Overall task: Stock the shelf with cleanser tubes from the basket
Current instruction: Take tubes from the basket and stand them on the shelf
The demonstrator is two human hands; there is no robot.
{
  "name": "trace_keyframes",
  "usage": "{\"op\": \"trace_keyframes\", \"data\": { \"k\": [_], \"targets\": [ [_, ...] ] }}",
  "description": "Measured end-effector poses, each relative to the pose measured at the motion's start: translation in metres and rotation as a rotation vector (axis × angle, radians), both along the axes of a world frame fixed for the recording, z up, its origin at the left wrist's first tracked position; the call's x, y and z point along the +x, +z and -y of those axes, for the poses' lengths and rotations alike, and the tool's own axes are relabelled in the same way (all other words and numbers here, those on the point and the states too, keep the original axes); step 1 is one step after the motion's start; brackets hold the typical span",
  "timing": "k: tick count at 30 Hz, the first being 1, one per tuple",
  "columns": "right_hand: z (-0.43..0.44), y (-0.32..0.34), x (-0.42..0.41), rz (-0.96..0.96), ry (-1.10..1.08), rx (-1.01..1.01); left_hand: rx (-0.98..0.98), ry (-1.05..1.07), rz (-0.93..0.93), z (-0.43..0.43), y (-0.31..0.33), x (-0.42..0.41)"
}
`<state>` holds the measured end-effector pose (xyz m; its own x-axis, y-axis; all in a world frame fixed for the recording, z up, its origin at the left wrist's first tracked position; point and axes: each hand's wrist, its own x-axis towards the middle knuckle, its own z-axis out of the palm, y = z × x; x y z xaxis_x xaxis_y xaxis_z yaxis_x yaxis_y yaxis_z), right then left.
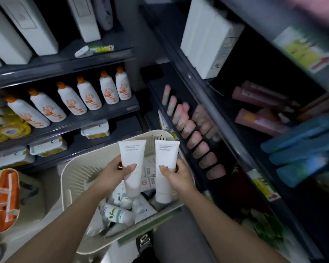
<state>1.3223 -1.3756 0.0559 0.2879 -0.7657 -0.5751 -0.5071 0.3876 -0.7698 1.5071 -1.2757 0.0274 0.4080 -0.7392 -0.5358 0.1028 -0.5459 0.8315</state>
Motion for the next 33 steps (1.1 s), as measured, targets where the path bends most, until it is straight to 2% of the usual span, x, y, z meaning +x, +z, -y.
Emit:
{"op": "trace_keyframes", "data": {
  "k": [7,14,23,33],
  "targets": [
    [-0.022,0.048,-0.063,0.197,-0.158,-0.098,-0.064,-0.013,0.055,0.005,0.054,-0.054],
    [-0.052,0.086,-0.135,0.209,-0.223,-0.185,-0.103,-0.017,0.097,-0.004,0.097,-0.112],
    [-0.096,0.128,-0.209,0.247,-0.374,-0.292,-0.207,-0.233,0.068,-0.011,0.142,-0.174],
    [-0.162,0.173,-0.254,0.237,-0.594,-0.461,-0.367,-0.483,0.043,-0.029,0.193,-0.221]
  ]
}}
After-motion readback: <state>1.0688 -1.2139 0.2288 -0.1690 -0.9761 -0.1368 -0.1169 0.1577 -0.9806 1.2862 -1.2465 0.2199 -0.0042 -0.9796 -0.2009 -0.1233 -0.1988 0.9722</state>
